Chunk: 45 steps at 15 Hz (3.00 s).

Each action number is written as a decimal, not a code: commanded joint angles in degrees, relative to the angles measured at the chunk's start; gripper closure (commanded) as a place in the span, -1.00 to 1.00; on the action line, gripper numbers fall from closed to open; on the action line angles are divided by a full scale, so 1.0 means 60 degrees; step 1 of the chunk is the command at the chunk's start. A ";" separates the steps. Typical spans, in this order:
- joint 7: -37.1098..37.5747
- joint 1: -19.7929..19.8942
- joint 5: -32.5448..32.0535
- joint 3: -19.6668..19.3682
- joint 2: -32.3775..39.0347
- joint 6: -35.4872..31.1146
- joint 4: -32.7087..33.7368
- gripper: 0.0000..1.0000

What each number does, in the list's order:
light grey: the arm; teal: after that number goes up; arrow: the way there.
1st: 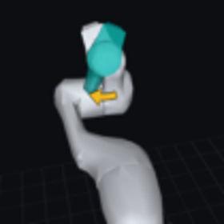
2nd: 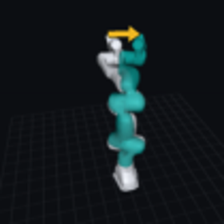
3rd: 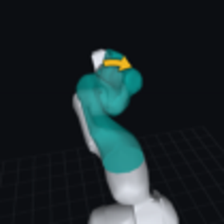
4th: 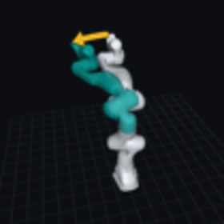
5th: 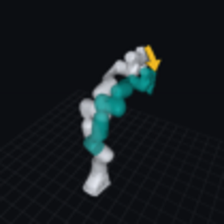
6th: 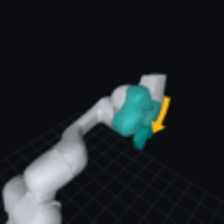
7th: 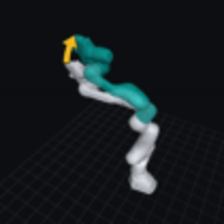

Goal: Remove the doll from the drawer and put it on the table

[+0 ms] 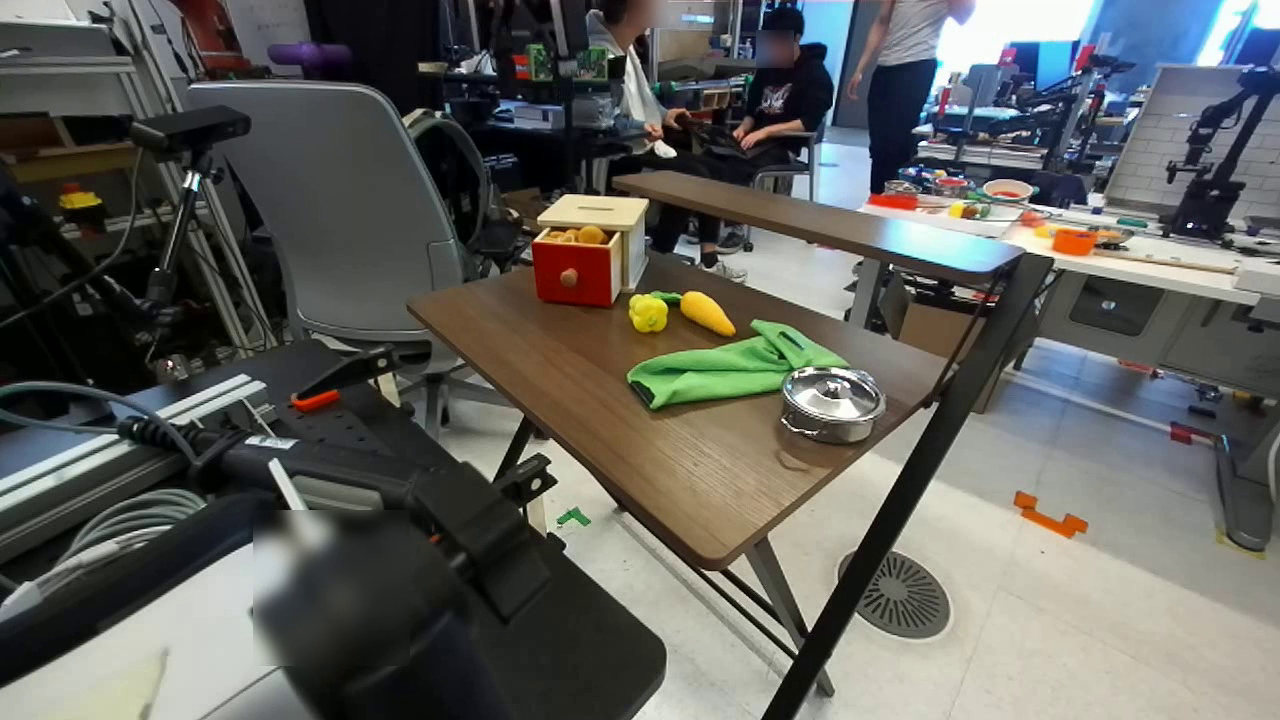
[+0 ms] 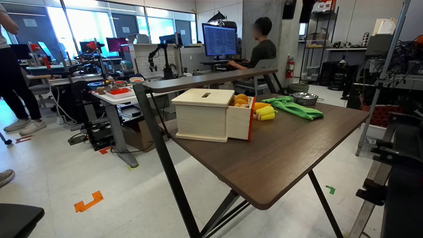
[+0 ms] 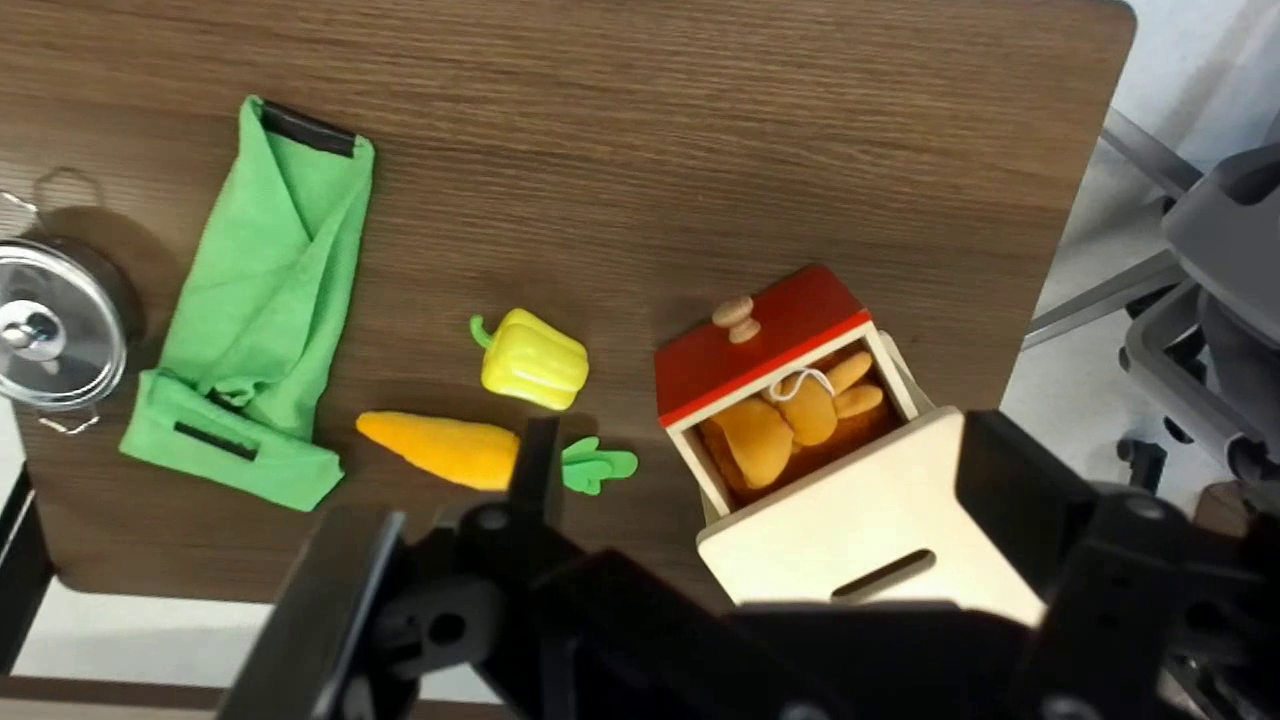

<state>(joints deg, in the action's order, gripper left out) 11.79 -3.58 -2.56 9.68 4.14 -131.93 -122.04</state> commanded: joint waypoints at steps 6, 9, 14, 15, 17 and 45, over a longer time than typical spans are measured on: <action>0.0239 -0.0884 -0.0929 -0.0516 0.2446 -0.0947 0.0992 -1.00; 0.0179 -0.1091 -0.1164 -0.0700 0.3082 -0.1125 0.1516 -1.00; 0.0085 -0.1324 -0.1173 -0.0901 0.3992 -0.0986 0.2503 -1.00; 0.0044 -0.1339 -0.1122 -0.0904 0.4125 -0.0971 0.2637 -1.00; 0.0007 -0.1408 -0.1096 -0.0929 0.4384 -0.0916 0.2901 -1.00; -0.0225 -0.1743 -0.1120 -0.1319 0.5884 -0.0325 0.4790 0.99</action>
<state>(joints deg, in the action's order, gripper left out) 10.99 -13.56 -8.75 2.61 39.00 -136.01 -94.91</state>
